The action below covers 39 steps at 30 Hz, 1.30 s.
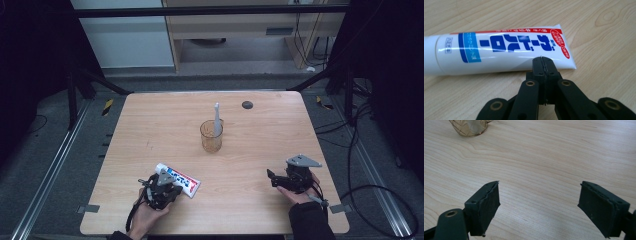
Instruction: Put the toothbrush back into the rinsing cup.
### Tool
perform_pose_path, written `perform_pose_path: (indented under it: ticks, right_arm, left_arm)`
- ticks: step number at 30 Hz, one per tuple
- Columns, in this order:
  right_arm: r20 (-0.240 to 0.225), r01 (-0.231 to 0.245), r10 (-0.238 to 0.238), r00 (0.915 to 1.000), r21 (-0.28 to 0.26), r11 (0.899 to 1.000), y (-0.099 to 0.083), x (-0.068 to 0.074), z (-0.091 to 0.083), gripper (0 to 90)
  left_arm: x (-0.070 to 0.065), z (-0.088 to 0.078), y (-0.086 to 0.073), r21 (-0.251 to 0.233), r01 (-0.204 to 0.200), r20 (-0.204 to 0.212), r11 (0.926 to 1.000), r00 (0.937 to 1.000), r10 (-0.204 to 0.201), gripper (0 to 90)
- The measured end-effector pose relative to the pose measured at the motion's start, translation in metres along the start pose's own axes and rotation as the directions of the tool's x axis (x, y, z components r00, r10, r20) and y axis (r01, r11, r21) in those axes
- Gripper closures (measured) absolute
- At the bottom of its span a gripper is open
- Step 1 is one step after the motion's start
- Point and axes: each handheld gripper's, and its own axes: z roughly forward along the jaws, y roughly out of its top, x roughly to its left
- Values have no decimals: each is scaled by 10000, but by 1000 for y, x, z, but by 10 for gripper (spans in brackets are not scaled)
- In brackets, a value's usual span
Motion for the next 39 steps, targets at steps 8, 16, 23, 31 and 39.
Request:
perform_pose_path:
  ticks: [8,16,23,31,39]
  right_arm:
    - [-6,8,-8,10000,37,10000,0,0,1,168]
    - [2,38,-38,10000,51,10000,-1,-1,2,166]
    - [-16,21,-21,10000,85,10000,-1,0,3,166]
    - [-25,11,-11,10000,164,9999,-1,0,4,166]
    - [-2,108,-108,9999,217,9997,-1,1,6,165]
  left_arm:
    - [-2,10,9,-103,-37,-80,9999,10000,36,898]
    - [-4,14,16,-181,-184,-141,9997,9997,182,898]
    - [15,-5,31,-835,-150,-598,9964,9982,100,898]
    - [63,-4,44,-626,408,-1390,9972,9891,-492,898]
    - [90,5,38,-17,662,-1724,9978,9829,-655,898]
